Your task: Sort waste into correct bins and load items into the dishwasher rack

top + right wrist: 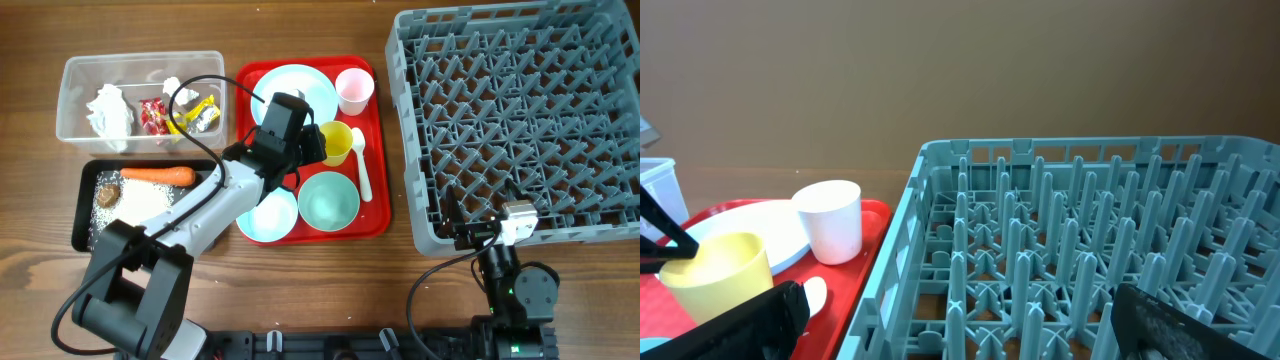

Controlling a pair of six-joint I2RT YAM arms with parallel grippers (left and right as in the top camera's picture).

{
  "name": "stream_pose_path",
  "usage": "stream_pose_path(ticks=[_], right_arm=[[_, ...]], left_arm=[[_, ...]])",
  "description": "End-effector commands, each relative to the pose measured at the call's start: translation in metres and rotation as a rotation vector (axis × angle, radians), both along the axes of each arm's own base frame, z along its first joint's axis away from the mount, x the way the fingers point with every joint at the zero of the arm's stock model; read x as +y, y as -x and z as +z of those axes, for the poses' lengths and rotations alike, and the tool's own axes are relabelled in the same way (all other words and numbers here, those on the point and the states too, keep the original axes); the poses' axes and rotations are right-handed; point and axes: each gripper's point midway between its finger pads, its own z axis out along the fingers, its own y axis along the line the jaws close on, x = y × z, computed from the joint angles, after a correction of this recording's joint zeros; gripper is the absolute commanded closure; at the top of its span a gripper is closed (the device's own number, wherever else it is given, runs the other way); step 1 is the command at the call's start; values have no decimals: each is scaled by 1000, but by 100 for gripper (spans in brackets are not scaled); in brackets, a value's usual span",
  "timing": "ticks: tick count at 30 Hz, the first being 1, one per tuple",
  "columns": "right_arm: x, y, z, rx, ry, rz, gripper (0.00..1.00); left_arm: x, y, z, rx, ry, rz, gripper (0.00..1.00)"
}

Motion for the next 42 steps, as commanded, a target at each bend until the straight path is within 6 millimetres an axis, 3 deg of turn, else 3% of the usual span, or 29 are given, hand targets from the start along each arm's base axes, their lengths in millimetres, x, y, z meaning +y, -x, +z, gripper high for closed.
stream_pose_path(ticks=[1, 9, 15, 23, 25, 32, 35, 38, 42], right_arm=[[2, 0, 1, -6, 9, 14, 0], [2, 0, 1, -6, 9, 14, 0], [2, 0, 1, -6, 9, 14, 0], [2, 0, 1, -6, 9, 14, 0], [2, 0, 1, -6, 9, 14, 0], [2, 0, 1, -7, 9, 14, 0], [2, 0, 1, -6, 9, 14, 0], [2, 0, 1, -6, 9, 14, 0], [2, 0, 1, -6, 9, 14, 0]], left_arm=[[1, -3, -2, -3, -18, 4, 71], [1, -2, -6, 8, -24, 4, 71], [2, -1, -20, 37, -40, 5, 70], [1, -5, -16, 19, -30, 5, 96], [5, -7, -11, 12, -27, 15, 96], [40, -16, 70, -102, 121, 58, 96], [66, -5, 112, -111, 261, 39, 96], [77, 12, 156, -149, 457, -103, 96], [91, 28, 183, -86, 678, -161, 96]])
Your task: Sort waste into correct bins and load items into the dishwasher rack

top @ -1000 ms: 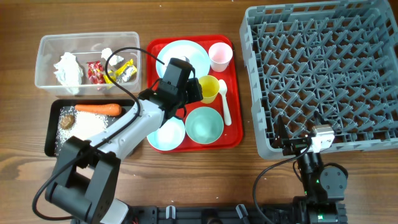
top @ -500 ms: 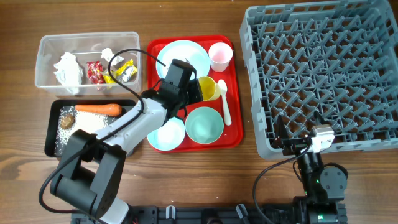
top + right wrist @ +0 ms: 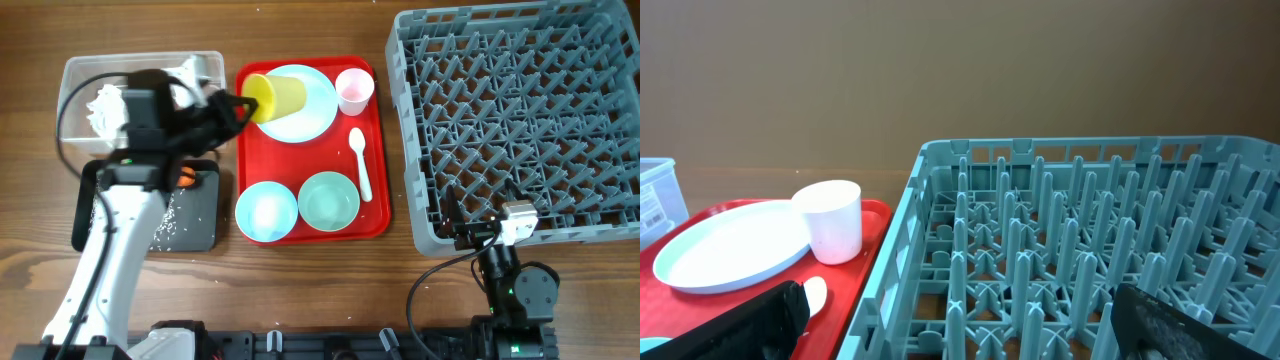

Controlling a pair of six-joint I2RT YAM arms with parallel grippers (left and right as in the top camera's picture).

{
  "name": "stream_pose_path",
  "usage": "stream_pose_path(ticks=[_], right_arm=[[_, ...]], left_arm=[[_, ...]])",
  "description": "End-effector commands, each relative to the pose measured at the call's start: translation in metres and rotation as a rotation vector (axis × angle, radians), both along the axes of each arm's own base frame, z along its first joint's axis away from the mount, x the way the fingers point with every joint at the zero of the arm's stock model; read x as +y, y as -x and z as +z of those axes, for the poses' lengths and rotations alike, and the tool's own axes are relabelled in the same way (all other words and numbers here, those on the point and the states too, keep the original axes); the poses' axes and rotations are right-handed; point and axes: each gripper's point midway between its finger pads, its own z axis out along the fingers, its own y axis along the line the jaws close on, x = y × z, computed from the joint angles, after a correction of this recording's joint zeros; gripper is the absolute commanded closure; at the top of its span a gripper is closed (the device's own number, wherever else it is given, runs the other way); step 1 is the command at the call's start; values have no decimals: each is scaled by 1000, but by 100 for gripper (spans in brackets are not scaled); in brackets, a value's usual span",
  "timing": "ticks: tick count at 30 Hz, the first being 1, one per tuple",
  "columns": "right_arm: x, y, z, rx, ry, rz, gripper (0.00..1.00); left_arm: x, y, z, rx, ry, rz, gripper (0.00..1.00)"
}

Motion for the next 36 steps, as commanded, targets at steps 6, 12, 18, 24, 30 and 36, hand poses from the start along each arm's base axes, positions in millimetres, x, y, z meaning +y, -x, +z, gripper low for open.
stream_pose_path(ticks=[6, 12, 18, 24, 30, 36], right_arm=[[2, 0, 1, -6, 9, 14, 0], [2, 0, 1, -6, 9, 14, 0], [-13, -1, 1, -18, 179, -72, 0], [-20, -1, 1, -46, 750, -110, 0], [11, 2, 2, -151, 958, 61, 0], [24, 5, 3, -210, 1050, 125, 1]], left_arm=[[-18, 45, 50, 85, 368, -279, 96], [-17, 42, 51, 78, 362, -264, 96], [-17, 41, 53, 57, 358, -269, 96], [-17, 41, 53, 57, 358, -269, 96], [-17, 41, 53, 57, 358, -268, 96], [-17, 41, 53, 57, 358, -269, 96]])
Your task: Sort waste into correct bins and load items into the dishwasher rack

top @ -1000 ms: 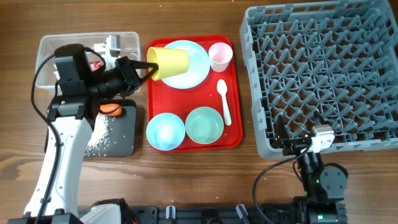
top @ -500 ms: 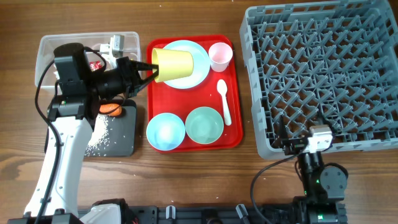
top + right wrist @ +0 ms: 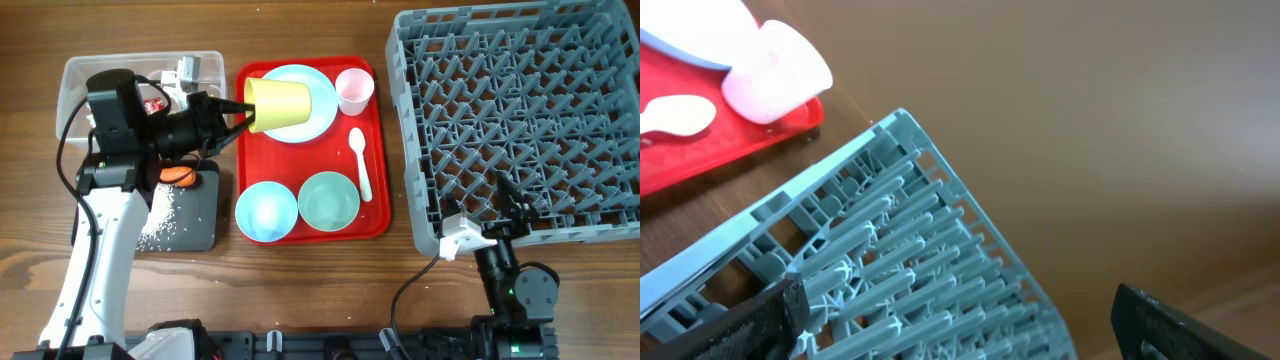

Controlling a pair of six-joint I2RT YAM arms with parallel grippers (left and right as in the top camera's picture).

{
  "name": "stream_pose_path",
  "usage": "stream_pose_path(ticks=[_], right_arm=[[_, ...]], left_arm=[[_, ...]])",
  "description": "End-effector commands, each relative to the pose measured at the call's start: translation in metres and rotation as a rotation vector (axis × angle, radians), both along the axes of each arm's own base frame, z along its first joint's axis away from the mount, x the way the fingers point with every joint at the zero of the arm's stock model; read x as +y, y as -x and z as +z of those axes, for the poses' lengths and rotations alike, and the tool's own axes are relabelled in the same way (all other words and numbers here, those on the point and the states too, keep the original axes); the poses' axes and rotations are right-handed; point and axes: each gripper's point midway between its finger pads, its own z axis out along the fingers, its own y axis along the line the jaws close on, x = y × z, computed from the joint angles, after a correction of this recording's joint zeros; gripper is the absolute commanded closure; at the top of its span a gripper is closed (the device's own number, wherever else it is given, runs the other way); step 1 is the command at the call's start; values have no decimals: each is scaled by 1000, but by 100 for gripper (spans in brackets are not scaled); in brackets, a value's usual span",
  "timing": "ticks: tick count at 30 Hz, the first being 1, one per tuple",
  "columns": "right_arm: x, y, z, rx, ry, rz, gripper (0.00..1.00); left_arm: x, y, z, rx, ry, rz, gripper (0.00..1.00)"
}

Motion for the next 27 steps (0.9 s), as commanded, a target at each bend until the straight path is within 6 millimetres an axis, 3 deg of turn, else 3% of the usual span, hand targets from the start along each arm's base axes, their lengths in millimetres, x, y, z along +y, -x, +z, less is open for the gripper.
stream_pose_path(ticks=[1, 5, 7, 10, 16, 20, 21, 27], right_arm=[[19, 5, 3, -26, 50, 113, 0], [54, 20, 5, 25, -135, 339, 0], [63, 25, 5, 103, -317, 398, 0], [63, 25, 8, 153, -469, 398, 0], [63, 25, 13, 136, -483, 401, 0], [25, 7, 17, 216, -1077, 172, 0], [24, 8, 22, 242, -1218, 171, 0], [26, 18, 71, 216, -1484, 299, 0]], left_arm=[[0, 2, 11, -26, 12, -14, 96], [0, 2, 11, -25, 12, -14, 96], [0, 2, 10, -25, 12, -14, 96], [0, 2, 10, -22, 12, -14, 96], [0, 5, 6, 6, 14, -14, 96], [0, 5, 6, 13, 14, -14, 96], [0, 5, 6, 13, 14, -14, 96], [0, 5, 6, 13, 14, -14, 96]])
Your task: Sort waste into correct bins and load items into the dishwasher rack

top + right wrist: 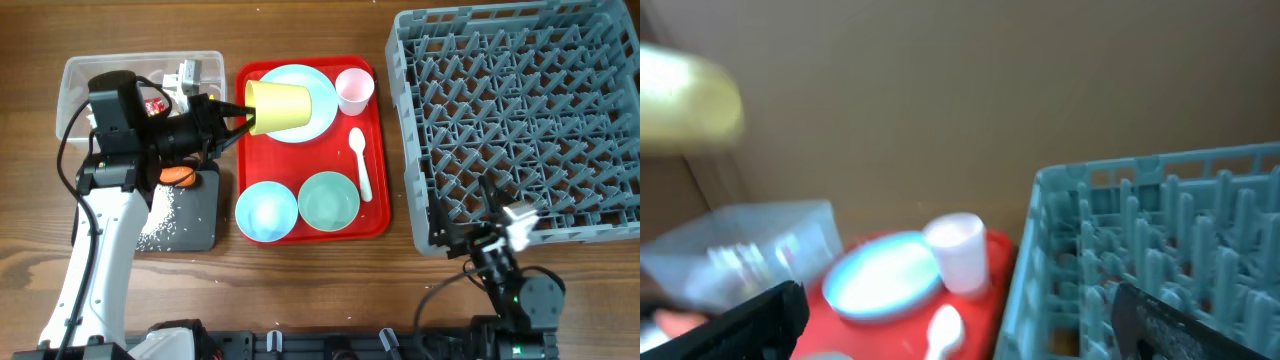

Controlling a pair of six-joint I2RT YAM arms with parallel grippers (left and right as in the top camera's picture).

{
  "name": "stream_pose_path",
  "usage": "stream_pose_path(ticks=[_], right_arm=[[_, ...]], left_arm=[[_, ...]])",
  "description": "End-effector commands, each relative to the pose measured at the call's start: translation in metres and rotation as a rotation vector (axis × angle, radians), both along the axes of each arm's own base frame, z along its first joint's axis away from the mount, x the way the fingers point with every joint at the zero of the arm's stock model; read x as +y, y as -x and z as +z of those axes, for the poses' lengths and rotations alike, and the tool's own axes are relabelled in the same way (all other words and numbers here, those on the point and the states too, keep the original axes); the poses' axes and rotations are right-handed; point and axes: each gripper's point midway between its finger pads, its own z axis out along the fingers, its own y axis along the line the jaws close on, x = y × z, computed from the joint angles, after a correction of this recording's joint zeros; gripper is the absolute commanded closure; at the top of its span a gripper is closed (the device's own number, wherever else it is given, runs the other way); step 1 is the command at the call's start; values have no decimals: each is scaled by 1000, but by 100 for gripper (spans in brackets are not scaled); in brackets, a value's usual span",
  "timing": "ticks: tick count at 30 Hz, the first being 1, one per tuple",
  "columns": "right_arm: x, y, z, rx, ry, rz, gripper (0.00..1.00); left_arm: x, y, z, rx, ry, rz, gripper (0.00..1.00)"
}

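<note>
A yellow cup (281,104) hangs on its side over the pale plate (305,95) on the red tray (378,215), with my left gripper (238,113) shut on it. It shows as a yellow blur (690,95) in the right wrist view. On the tray also are a pink cup (354,89), a white spoon (361,160) and two teal bowls (267,212) (329,200). The grey dish rack (520,120) stands at the right. My right gripper (463,222) is open at the rack's front left corner, with nothing between its fingers (740,325).
A clear bin (75,80) with wrappers and crumpled paper stands at the far left. In front of it is a black tray (195,225) with scattered rice and a carrot piece (178,175). The right wrist view is blurred.
My right wrist has turned: its camera looked tilted along the rack, and now looks level towards the tray and bin. The left gripper still holds the yellow cup in about the same place.
My left gripper was at the yellow cup standing on the tray. Then it held the cup tilted above the plate's left edge, and later on its side over the plate, where it still is. The right gripper stayed open at the rack's front edge and has turned.
</note>
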Motion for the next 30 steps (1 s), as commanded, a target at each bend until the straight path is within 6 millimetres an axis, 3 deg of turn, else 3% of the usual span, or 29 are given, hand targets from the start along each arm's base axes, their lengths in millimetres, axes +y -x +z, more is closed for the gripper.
stream_pose_path(ticks=[1, 3, 9, 12, 16, 20, 23, 27, 30], right_arm=[[-6, 6, 36, 8, -307, 20, 0], [-12, 4, 35, 27, -376, -7, 0], [-1, 8, 38, 83, -425, 69, 1], [-6, 10, 63, 126, -412, 23, 1], [-8, 3, 112, 173, -294, -23, 0], [-8, -27, 156, 293, -230, -42, 0], [-7, -63, 172, 486, -164, -59, 1], [9, -98, 176, 732, -74, 44, 0], [11, -126, 156, 932, -28, 69, 0]], left_arm=[[0, 2, 9, -22, 10, -11, 96], [0, 2, 10, -22, 10, -11, 96], [0, 2, 10, -22, 10, -11, 96], [0, 2, 10, -22, 10, -11, 96], [0, 2, 10, -23, 10, -10, 96], [0, 2, 10, -23, 10, -10, 96], [0, 2, 10, -22, 10, -10, 96], [0, 2, 9, -23, 9, -10, 96], [0, 2, 9, -23, 9, -10, 96]])
